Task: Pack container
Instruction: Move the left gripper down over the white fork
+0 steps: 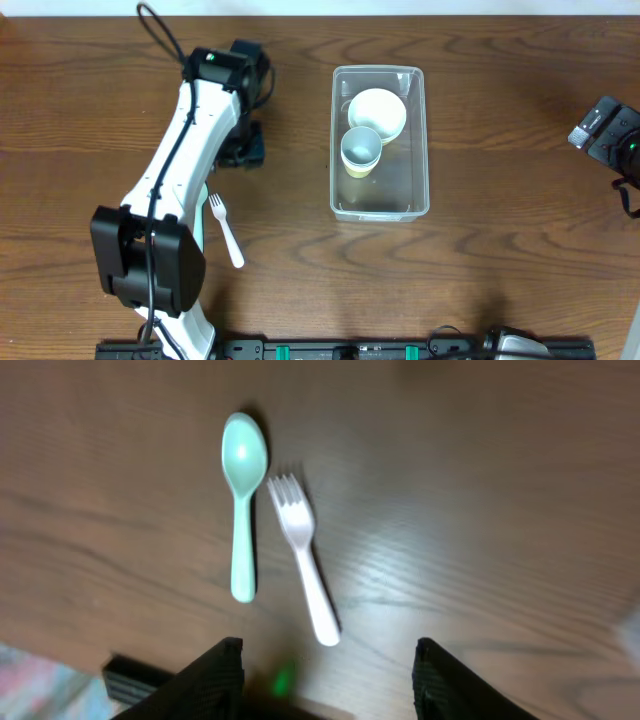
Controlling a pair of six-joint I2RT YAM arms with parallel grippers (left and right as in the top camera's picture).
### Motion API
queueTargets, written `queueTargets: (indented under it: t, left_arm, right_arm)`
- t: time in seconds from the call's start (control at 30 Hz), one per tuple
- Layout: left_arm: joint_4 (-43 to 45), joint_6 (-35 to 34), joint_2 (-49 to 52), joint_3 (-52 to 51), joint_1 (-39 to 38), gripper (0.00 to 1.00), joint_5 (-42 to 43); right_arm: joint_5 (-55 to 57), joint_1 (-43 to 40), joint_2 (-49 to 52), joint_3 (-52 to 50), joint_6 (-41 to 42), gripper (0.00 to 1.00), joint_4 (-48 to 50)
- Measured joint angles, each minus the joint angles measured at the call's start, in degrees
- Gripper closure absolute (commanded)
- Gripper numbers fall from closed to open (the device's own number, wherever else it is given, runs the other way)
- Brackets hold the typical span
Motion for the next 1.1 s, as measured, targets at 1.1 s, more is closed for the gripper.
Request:
queueTargets:
  t: [1.1]
  left_arm:
    - [18.21, -1.79, -16.48, -27.28, 2.45, 0.55, 5.35]
  right_arm:
    - [0.02, 0.02, 0.00, 0.00, 0.00, 0.01, 0.00]
